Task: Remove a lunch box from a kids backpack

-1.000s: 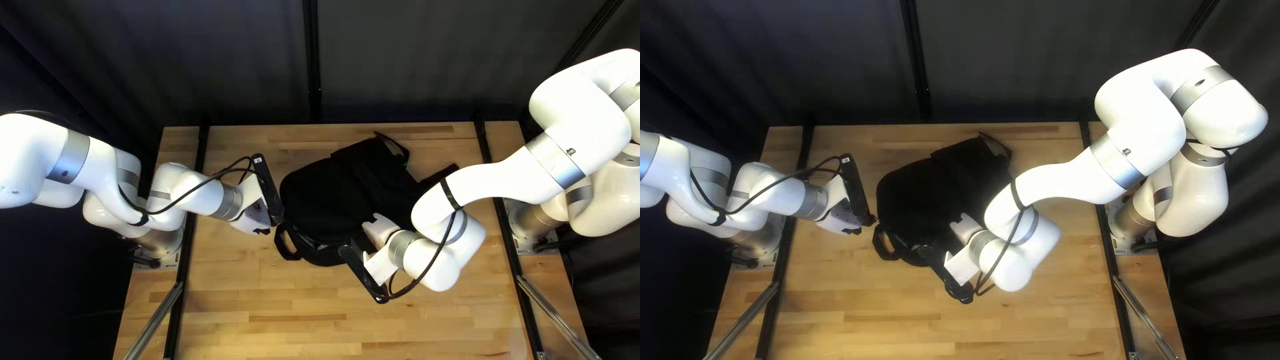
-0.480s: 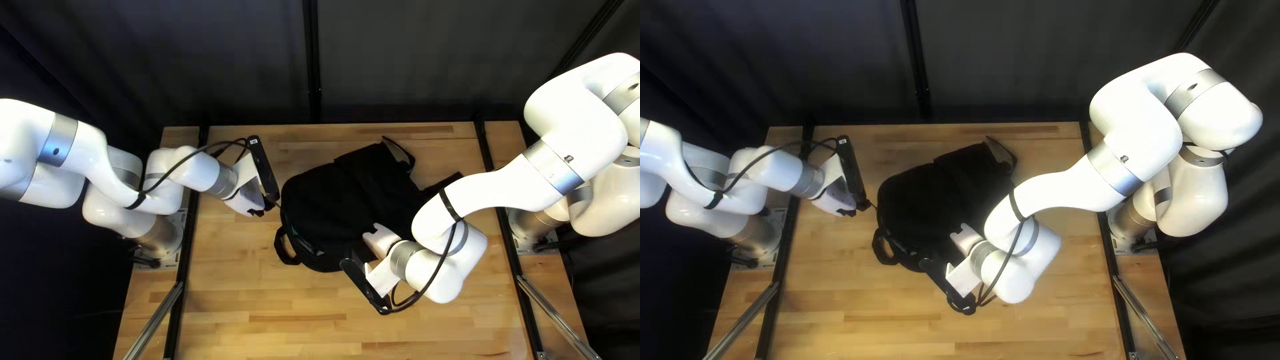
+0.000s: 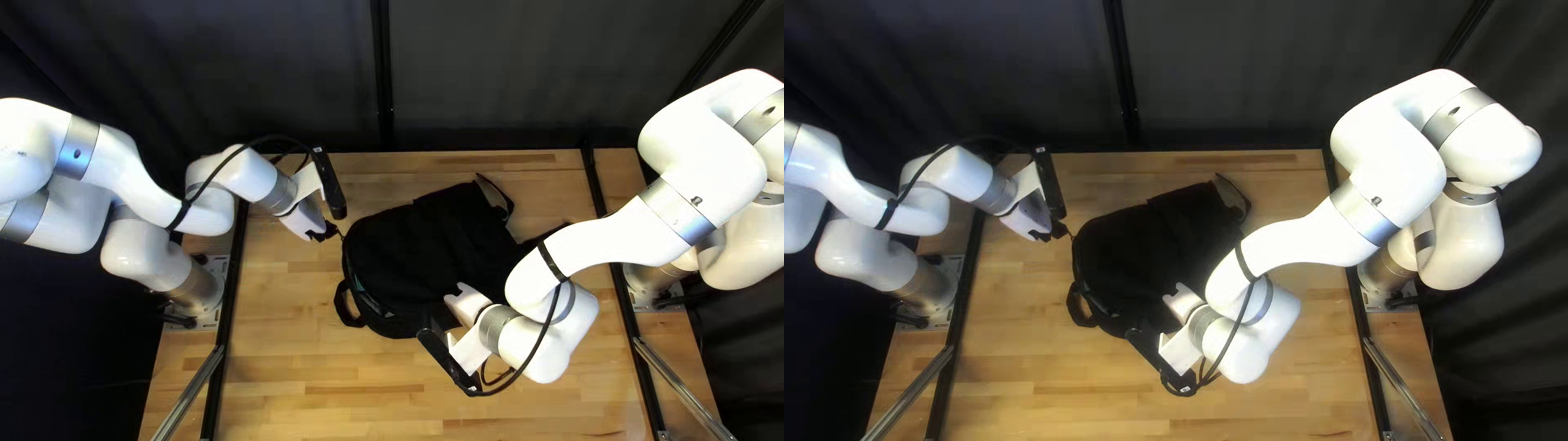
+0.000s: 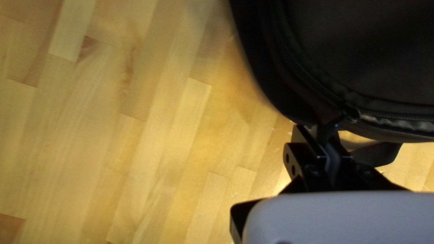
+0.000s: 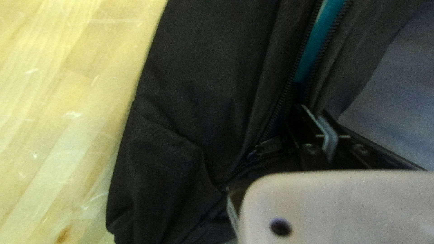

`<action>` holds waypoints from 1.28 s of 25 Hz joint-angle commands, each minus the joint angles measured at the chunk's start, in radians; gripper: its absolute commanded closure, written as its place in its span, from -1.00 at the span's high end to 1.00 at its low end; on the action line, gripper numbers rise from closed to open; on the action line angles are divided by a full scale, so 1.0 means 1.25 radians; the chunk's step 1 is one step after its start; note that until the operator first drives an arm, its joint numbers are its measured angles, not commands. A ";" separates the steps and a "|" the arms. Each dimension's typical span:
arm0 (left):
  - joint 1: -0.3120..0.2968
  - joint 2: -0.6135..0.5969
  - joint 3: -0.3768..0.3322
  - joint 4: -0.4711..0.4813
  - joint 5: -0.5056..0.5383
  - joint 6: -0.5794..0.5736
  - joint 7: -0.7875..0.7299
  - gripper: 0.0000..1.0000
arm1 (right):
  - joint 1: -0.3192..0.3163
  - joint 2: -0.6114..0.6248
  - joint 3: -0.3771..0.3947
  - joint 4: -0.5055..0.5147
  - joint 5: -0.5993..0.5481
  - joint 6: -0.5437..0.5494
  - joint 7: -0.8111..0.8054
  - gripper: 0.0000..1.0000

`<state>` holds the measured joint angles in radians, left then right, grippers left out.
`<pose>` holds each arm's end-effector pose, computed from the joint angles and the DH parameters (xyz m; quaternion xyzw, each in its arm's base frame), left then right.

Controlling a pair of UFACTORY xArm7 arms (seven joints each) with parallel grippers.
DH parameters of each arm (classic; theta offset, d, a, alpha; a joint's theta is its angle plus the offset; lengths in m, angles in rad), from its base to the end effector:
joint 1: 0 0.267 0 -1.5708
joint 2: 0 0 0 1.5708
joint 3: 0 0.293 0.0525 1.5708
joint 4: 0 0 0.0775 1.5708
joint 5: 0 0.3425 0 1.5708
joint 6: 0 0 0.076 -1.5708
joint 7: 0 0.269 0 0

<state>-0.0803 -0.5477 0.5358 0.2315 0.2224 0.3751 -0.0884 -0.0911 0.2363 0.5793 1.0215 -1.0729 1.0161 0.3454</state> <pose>0.3417 0.1027 0.1189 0.9676 0.1618 0.1882 0.0468 0.5163 0.0961 0.1409 0.8576 0.3710 0.0822 0.3466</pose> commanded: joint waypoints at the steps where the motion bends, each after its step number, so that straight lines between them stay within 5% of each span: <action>1: -0.092 0.081 0.092 0.051 -0.061 -0.034 0.079 -1.00 | 0.001 0.003 0.000 0.000 -0.004 -0.003 0.001 -1.00; 19: -0.324 0.227 0.332 0.217 -0.245 0.023 0.334 -1.00 | 0.006 0.024 -0.002 0.011 -0.026 -0.008 -0.008 -1.00; 26: -0.366 0.257 0.379 0.264 -0.284 0.054 0.392 -1.00 | 0.014 0.052 -0.005 0.042 -0.039 0.004 -0.020 -1.00; 32: -0.447 0.327 0.456 0.323 -0.397 0.085 0.499 -1.00 | 0.017 0.065 -0.006 0.058 -0.044 0.009 -0.030 -1.00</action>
<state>-0.5917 -0.1818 1.0629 0.6032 -0.2049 0.4647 0.4730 -0.0701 0.3152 0.5721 1.0895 -1.1274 1.0256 0.3123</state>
